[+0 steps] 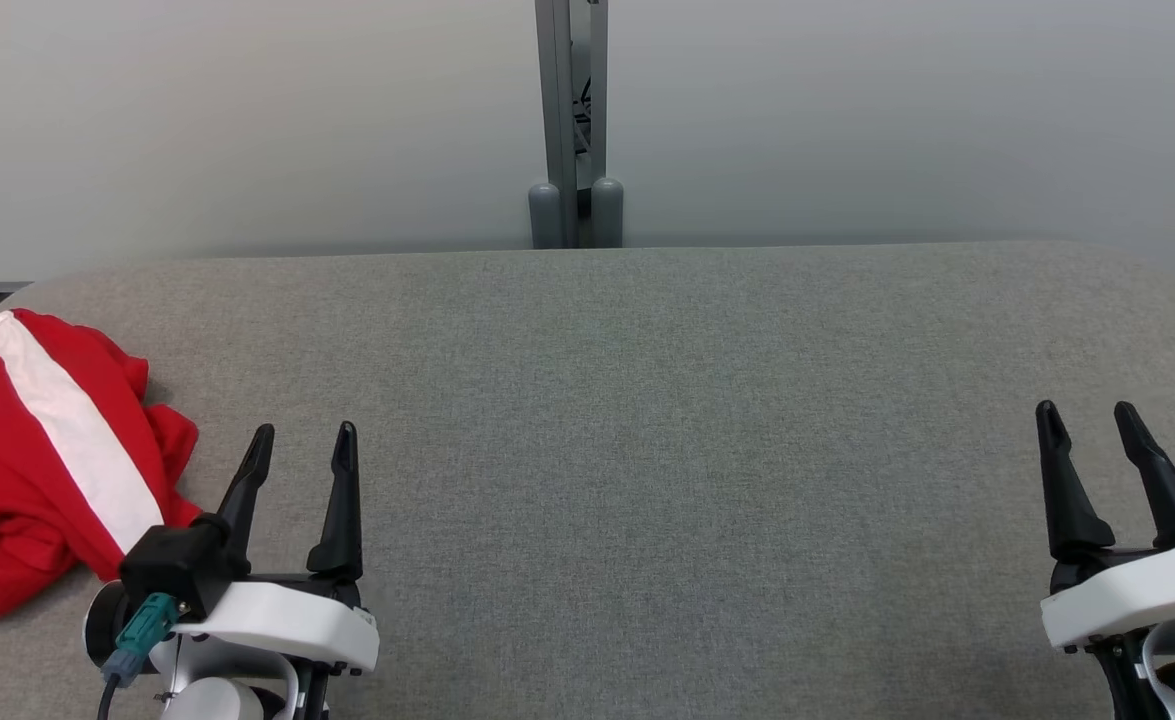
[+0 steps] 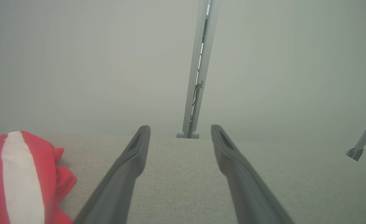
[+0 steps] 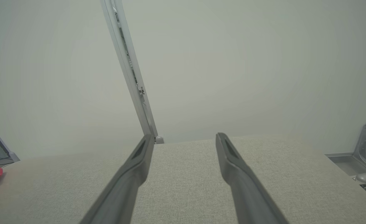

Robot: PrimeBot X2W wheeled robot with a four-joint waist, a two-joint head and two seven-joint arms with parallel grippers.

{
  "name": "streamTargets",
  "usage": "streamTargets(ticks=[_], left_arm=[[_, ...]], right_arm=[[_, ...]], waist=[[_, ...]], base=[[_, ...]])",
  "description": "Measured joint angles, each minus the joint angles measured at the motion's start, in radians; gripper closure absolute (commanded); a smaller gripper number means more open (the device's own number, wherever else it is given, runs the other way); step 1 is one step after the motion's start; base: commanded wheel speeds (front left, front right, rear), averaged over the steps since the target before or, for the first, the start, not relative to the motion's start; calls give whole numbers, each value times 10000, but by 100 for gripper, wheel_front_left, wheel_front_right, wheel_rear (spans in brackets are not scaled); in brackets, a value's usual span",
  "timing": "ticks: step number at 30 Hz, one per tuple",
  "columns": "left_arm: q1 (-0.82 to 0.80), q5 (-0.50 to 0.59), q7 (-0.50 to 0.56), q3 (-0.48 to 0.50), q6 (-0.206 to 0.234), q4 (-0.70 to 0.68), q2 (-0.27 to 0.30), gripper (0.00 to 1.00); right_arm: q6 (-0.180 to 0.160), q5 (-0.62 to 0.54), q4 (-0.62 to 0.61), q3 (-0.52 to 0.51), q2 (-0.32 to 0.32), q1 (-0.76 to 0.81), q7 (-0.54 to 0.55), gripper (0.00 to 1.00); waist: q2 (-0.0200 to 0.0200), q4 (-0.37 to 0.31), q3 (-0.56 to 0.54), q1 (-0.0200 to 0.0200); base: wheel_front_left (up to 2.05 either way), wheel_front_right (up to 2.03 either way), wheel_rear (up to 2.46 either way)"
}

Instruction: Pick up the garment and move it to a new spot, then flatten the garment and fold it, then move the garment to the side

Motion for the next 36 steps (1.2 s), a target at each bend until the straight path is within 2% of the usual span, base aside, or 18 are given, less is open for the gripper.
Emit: streamTargets(ticks=[13,24,36], left_arm=[[-164,456,284,86,86,548,-165,0],[-327,880,750,123,102,999,-140,0],[-601,1442,899,232,370,1250,-82,0]], right_arm=[[0,-560,708,199,355,-50,-351,0],[2,-1135,803,472,430,-49,-570,0],[2,-1503,905,594,485,-144,-982,0]], waist=[[0,39,-12,0],[0,17,-66,0],[0,5,-16,0]], base=[[0,0,0],[0,0,0],[0,0,0]])
